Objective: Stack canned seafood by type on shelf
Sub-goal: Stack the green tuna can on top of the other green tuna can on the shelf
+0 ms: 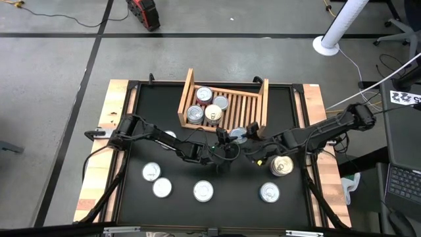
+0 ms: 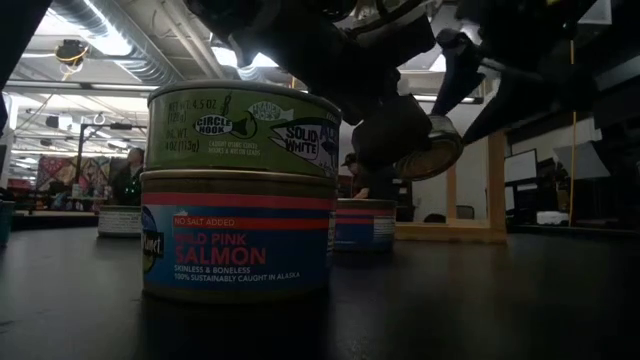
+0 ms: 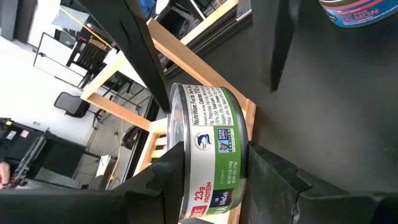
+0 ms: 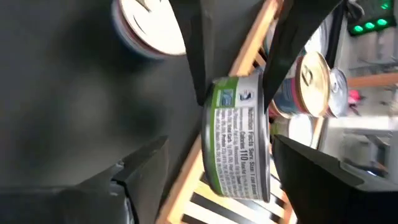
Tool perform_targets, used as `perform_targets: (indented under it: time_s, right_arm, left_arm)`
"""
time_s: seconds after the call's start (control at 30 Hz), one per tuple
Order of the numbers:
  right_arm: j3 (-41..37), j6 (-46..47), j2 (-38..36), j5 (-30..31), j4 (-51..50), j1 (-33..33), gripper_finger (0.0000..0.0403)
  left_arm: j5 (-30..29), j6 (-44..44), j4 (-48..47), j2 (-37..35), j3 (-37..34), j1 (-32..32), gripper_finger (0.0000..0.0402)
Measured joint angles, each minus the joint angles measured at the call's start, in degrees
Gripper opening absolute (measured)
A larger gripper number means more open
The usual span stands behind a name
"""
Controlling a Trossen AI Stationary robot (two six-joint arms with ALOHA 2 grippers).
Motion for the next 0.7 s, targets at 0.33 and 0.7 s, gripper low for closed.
perform_targets:
  time_s: [0.33, 0.7]
  right_arm:
    - [0.0, -0.1, 3.6, 4.9, 0.0, 0.0, 0.028]
    - [0.0, -0.1, 3.6, 7.2, 0.0, 0.0, 0.0194]
  left_arm:
    - [0.0, -0.1, 1.1, 0.0, 0.0, 0.0, 0.0149]
    - [0.0, 1.8, 0.8, 0.0, 0.0, 0.0, 0.0149]
